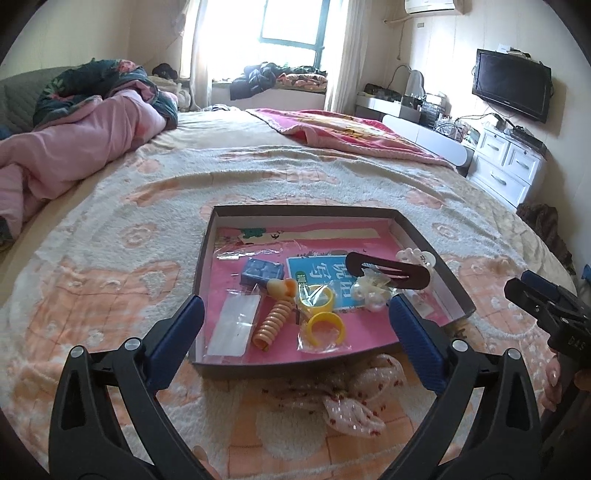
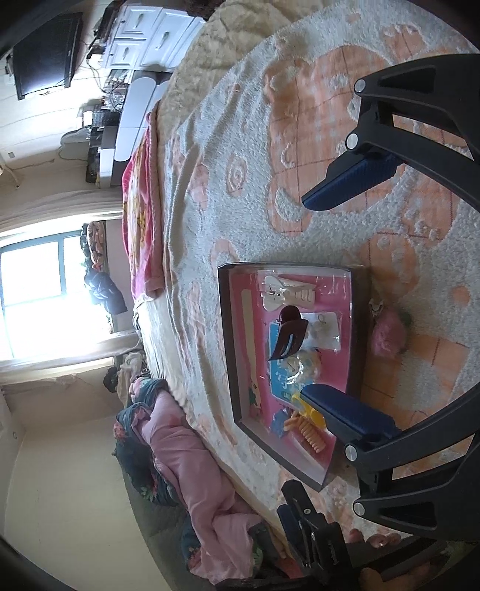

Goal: Organize jewelry
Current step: 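Withdraw both open tools from the tray toward the last items, then grasp the pink pom-pom clip with the right tool while the left tool grasps the bagged scrunchie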

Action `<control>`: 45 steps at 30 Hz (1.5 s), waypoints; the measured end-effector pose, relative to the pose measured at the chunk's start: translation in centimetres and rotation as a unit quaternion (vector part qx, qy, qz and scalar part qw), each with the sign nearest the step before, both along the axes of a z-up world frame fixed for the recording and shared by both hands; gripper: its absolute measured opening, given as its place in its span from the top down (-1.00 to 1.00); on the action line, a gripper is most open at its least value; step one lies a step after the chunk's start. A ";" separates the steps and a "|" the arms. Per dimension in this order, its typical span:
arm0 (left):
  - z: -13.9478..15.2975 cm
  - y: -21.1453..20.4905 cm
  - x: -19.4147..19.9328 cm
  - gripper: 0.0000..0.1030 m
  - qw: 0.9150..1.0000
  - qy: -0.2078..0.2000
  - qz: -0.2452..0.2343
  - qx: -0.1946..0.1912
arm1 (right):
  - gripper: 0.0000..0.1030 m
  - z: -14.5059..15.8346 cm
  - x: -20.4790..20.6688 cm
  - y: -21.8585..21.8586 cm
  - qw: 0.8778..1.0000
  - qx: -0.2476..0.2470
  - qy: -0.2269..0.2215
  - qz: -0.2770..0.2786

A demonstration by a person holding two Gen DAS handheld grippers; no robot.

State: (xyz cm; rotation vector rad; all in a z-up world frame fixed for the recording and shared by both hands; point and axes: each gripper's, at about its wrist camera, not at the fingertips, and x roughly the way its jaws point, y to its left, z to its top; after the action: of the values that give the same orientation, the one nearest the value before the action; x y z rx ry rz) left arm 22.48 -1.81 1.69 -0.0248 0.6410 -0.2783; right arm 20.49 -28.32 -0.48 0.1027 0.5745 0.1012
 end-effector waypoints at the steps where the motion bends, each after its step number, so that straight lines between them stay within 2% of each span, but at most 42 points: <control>1: 0.1 0.0 -0.3 -0.78 1.000 -0.002 -0.001 0.001 | -0.79 0.0 -0.2 0.1 1.000 -0.003 -0.002 0.003; 10: 0.5 0.5 -2.8 -0.78 1.000 -0.015 0.002 0.009 | -0.80 0.6 -2.4 1.2 0.999 -0.035 -0.022 0.023; 17: 0.0 1.2 -4.4 -0.78 1.000 -0.011 0.009 0.013 | -0.80 0.2 -3.4 2.2 0.997 -0.058 -0.024 0.038; 28: -2.6 1.5 -4.9 -0.78 0.999 0.022 0.008 0.028 | -0.80 -2.6 -2.8 3.4 0.995 -0.076 0.018 0.064; 35: -5.1 0.6 -3.9 -0.78 0.998 0.058 -0.023 0.026 | -0.79 -5.4 -1.1 3.7 0.992 -0.082 0.061 0.072; 41: -6.0 -0.6 -3.0 -0.78 0.996 0.071 -0.053 0.015 | -0.55 -6.8 0.7 3.7 0.990 -0.062 0.095 0.080; 44: -6.3 -1.4 -2.6 -0.67 0.995 0.079 -0.065 0.012 | -0.18 -7.4 1.4 3.8 0.989 -0.057 0.110 0.085; 45: -6.4 -1.6 -2.4 -0.50 0.994 0.082 -0.068 0.010 | 0.00 -7.6 1.6 3.8 0.988 -0.055 0.118 0.087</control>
State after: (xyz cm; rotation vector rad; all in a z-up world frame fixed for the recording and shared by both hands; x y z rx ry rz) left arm 20.04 -3.42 -4.74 0.0168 0.8096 -0.4045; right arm 22.13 -24.48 -8.12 -0.0434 0.8235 0.2298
